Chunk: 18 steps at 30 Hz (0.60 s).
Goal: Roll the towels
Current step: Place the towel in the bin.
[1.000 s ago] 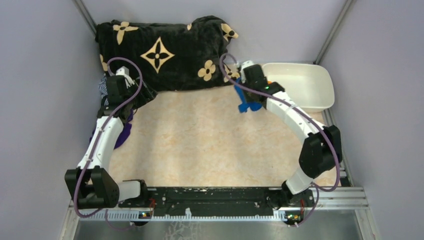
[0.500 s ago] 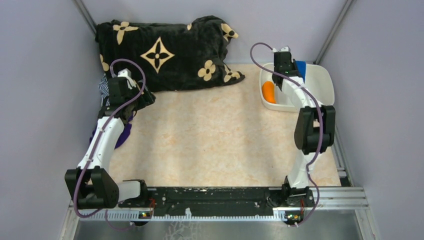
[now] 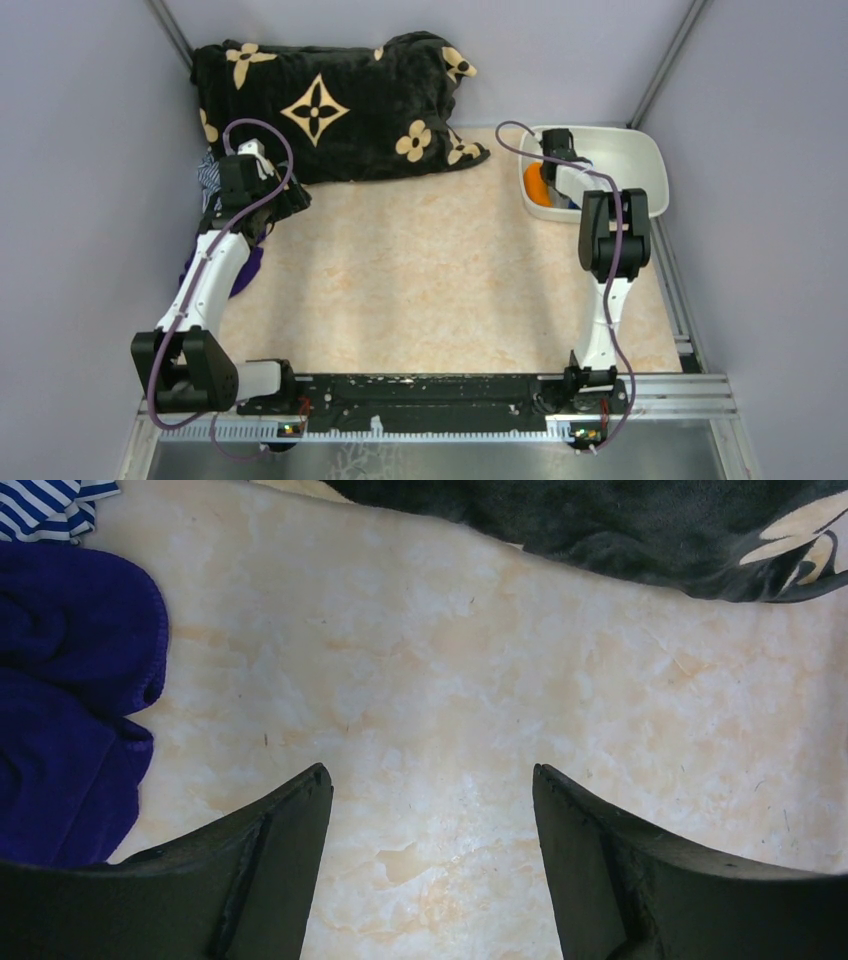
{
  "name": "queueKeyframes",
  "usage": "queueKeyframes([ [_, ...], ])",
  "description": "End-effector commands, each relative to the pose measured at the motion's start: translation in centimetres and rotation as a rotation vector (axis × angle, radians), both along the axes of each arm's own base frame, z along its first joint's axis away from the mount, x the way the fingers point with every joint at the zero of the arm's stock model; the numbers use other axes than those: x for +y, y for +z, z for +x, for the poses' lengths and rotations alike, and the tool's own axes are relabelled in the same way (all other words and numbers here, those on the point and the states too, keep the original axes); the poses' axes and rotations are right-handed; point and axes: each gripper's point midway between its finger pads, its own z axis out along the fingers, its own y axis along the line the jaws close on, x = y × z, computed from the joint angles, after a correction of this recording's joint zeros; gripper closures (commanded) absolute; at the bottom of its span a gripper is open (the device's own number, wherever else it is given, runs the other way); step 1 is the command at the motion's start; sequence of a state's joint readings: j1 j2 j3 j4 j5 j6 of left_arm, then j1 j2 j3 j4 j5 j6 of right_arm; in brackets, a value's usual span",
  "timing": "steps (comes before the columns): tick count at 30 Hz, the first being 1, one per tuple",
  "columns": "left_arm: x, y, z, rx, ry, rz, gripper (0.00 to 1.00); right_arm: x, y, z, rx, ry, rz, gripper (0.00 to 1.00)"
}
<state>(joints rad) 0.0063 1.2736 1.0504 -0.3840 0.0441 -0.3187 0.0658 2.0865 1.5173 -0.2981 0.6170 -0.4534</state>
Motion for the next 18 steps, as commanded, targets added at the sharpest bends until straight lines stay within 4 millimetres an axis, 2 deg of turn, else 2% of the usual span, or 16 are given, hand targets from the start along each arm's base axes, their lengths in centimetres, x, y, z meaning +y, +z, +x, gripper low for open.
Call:
queueKeyframes([
  [1, 0.1, -0.2, -0.1, 0.004, 0.002, 0.012, 0.21, 2.3, -2.8, 0.8, 0.027, 0.022, 0.197, 1.00],
  [5, 0.0, -0.2, -0.1, 0.004, -0.002, 0.008, 0.21, 4.4, -4.4, 0.7, 0.045, 0.054, 0.361, 1.00],
  [8, -0.1, -0.3, -0.2, 0.004, -0.004, 0.002, 0.21, 5.8, -4.9, 0.7, 0.042, 0.065, 0.525, 0.99],
  [11, 0.0, -0.2, -0.2, 0.001, -0.004, 0.003, 0.21, 6.8, -4.9, 0.6, 0.040, 0.068, 0.644, 0.98],
  [15, -0.1, -0.3, -0.2, 0.001, -0.004, 0.000, 0.20, 7.6, -4.7, 0.4, 0.034, 0.083, 0.697, 0.97],
  [18, -0.2, -0.2, -0.2, -0.001, -0.007, -0.003, 0.20, 8.1, -3.8, 0.5, -0.003, 0.102, 0.723, 0.97],
])
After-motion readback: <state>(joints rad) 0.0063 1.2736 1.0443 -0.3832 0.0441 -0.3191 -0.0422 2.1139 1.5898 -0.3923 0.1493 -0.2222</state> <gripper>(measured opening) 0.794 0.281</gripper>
